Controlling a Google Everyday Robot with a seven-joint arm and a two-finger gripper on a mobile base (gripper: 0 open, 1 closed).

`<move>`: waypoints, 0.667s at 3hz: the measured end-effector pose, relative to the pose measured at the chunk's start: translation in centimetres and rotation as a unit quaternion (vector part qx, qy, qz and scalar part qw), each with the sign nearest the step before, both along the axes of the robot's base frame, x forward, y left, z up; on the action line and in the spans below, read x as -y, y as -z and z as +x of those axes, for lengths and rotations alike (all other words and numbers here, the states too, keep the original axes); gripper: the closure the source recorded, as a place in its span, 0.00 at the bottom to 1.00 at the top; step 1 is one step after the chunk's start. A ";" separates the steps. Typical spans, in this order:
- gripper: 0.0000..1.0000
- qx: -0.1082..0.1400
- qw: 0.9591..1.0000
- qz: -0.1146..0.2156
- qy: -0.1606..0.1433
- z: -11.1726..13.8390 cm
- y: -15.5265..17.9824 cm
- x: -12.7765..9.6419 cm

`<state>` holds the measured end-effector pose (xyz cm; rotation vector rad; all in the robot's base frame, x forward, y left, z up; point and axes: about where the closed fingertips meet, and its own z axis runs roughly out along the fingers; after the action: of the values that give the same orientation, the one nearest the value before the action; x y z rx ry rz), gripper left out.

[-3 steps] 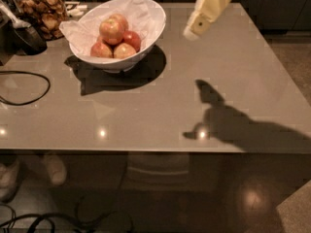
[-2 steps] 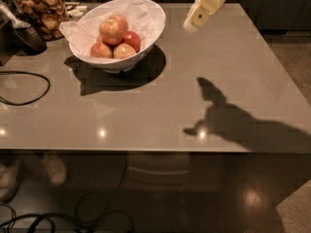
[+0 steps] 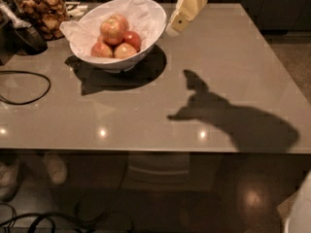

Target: Pick apple from white bowl

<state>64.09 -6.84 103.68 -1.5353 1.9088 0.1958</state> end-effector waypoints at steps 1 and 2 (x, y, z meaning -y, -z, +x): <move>0.00 -0.005 1.000 0.001 0.005 2.2 1.8 -1.8; 0.00 -0.015 1.000 0.000 0.001 4.7 3.7 -3.4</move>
Offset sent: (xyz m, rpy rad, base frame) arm 0.0856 0.0477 -0.0528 -0.0003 0.0491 0.0035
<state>68.82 -3.46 100.01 -1.5387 1.9333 0.2191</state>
